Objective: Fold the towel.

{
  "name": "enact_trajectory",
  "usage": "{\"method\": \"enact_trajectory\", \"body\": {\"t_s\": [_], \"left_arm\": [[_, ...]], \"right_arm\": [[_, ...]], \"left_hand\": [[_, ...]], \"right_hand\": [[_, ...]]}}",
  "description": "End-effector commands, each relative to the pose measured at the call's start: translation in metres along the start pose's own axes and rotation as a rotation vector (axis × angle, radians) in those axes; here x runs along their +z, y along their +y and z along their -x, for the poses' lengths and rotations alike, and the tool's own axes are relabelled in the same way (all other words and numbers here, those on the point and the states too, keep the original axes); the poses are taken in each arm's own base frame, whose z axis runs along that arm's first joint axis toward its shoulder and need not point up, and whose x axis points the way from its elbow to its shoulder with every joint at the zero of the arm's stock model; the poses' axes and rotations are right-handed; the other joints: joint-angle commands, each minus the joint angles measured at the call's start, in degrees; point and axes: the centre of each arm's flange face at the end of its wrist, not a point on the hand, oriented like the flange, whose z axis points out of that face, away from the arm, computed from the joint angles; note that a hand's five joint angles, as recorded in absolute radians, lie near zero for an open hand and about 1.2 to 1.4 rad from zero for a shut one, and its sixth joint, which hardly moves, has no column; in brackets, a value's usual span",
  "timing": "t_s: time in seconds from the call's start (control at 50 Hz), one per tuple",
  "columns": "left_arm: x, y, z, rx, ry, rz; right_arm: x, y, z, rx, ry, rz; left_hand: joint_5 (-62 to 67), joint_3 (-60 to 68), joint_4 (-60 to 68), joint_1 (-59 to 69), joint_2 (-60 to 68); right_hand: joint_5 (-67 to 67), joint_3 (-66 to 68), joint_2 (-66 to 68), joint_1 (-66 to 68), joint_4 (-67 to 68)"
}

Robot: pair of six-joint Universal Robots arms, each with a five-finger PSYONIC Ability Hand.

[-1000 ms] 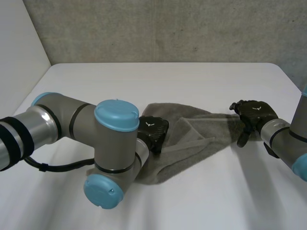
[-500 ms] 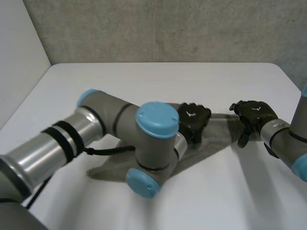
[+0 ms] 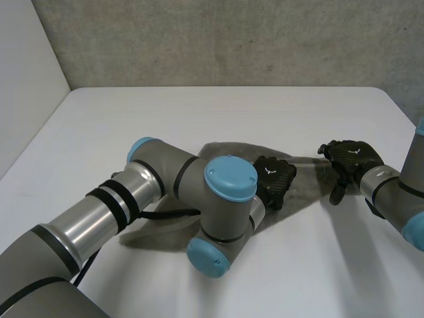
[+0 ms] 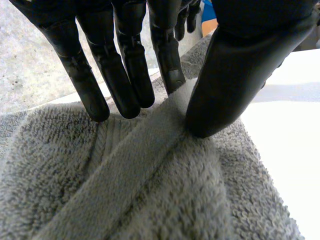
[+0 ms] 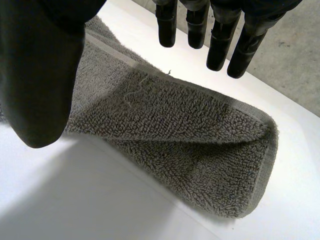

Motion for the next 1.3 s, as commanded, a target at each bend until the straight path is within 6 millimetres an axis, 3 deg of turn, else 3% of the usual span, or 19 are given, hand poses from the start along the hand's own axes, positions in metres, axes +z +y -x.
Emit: {"method": "enact_trajectory", "body": {"t_s": [0.02,0.28,0.38,0.42,0.44,0.48,0.5,0.54,0.6,0.64,0.72,0.8,0.82,0.86,0.96,1.14,1.18,1.28,1.3], "left_arm": [[0.000,0.007,0.000,0.008,0.000,0.019],[-0.013,0.009,0.004,0.006,-0.011,0.134],[-0.027,-0.014,0.015,-0.008,-0.044,0.163],[-0.042,-0.034,0.036,-0.025,-0.105,0.181],[-0.042,-0.034,0.036,-0.026,-0.105,0.181],[-0.066,-0.058,0.062,-0.044,-0.172,0.173],[-0.066,-0.058,0.062,-0.044,-0.172,0.173],[-0.090,-0.077,0.092,-0.057,-0.242,0.120],[-0.101,-0.084,0.109,-0.056,-0.282,0.084],[-0.121,-0.090,0.135,-0.063,-0.348,0.030],[-0.134,-0.081,0.149,-0.075,-0.376,0.030],[-0.145,-0.047,0.154,-0.087,-0.376,0.128],[-0.145,-0.047,0.154,-0.087,-0.376,0.128],[-0.149,-0.028,0.167,-0.083,-0.412,0.175],[-0.149,-0.007,0.188,-0.086,-0.463,0.203],[-0.148,-0.009,0.192,-0.091,-0.473,0.182],[-0.149,-0.011,0.192,-0.089,-0.477,0.176],[-0.150,-0.013,0.192,-0.092,-0.480,0.176],[-0.150,-0.013,0.192,-0.092,-0.480,0.176]], "right_arm": [[0.000,0.000,0.000,0.000,-0.001,0.001],[-0.002,0.000,0.002,0.000,-0.002,0.001],[-0.004,-0.003,0.002,0.000,-0.003,-0.004],[-0.005,-0.004,0.002,0.000,-0.003,-0.004],[-0.005,-0.005,0.002,-0.001,-0.003,-0.009],[-0.006,-0.006,0.001,-0.001,0.000,-0.011],[-0.007,-0.008,0.001,-0.002,0.000,-0.016],[-0.007,-0.009,0.001,-0.003,0.000,-0.019],[-0.008,-0.010,0.001,-0.004,-0.001,-0.022],[-0.008,-0.010,0.001,-0.004,-0.002,-0.023],[-0.009,-0.011,0.005,-0.007,-0.012,-0.024],[-0.010,-0.012,0.014,-0.016,-0.033,-0.029],[-0.011,-0.012,0.017,-0.019,-0.042,-0.030],[-0.012,-0.012,0.019,-0.021,-0.046,-0.031],[-0.014,-0.013,0.025,-0.027,-0.063,-0.035],[-0.017,-0.012,0.032,-0.032,-0.077,-0.031],[-0.017,-0.012,0.031,-0.032,-0.076,-0.032],[-0.016,-0.013,0.029,-0.030,-0.072,-0.034],[-0.016,-0.014,0.028,-0.030,-0.070,-0.037]], "left_hand": [[6.38,6.44,6.04,6.45,6.07],[25.03,25.08,24.69,25.10,24.72],[25.03,25.08,24.69,25.10,24.72],[25.03,25.08,24.69,25.10,24.72],[25.03,25.08,24.69,25.10,24.72],[25.03,25.08,24.69,25.10,24.72],[25.03,25.08,24.69,25.10,24.72],[25.03,25.08,24.69,25.10,24.72],[25.03,25.08,24.69,25.10,24.72],[25.03,25.08,24.69,25.10,24.72],[25.03,25.08,24.69,25.10,24.72],[25.03,25.08,24.69,25.10,24.72],[25.03,25.08,24.69,25.10,24.72],[25.03,25.08,24.69,25.10,24.72],[25.03,25.08,24.69,25.10,24.72],[25.03,25.08,24.69,25.10,24.72],[2.47,2.52,2.13,2.54,2.16],[-21.32,-21.27,-21.67,-21.25,-21.64],[-21.37,-21.32,-21.72,-21.30,-21.68]], "right_hand": [[-3.43,-4.08,-3.52,-3.05,-4.54],[-3.43,-4.08,-3.52,-3.05,-4.54],[-3.43,-4.08,-3.52,-3.05,-4.54],[-3.43,-4.08,-3.52,-3.05,-4.54],[-3.43,-4.08,-3.52,-3.05,-4.54],[-3.43,-4.08,-3.52,-3.05,-4.54],[-3.43,-4.08,-3.52,-3.05,-4.54],[-3.43,-4.08,-3.52,-3.05,-4.54],[-3.43,-4.08,-3.52,-3.05,-4.54],[-3.43,-4.08,-3.52,-3.05,-4.54],[-3.43,-4.08,-3.52,-3.05,-4.54],[-3.43,-4.08,-3.52,-3.05,-4.54],[-3.43,-4.08,-3.52,-3.05,-4.54],[-3.43,-4.08,-3.52,-3.05,-4.54],[-3.43,-4.08,-3.52,-3.05,-4.54],[-3.43,-4.08,-3.52,-3.05,-4.54],[-3.43,-4.08,-3.52,-3.05,-4.54],[-3.43,-4.08,-3.52,-3.05,-4.54],[-3.43,-4.08,-3.52,-3.05,-4.54]]}}
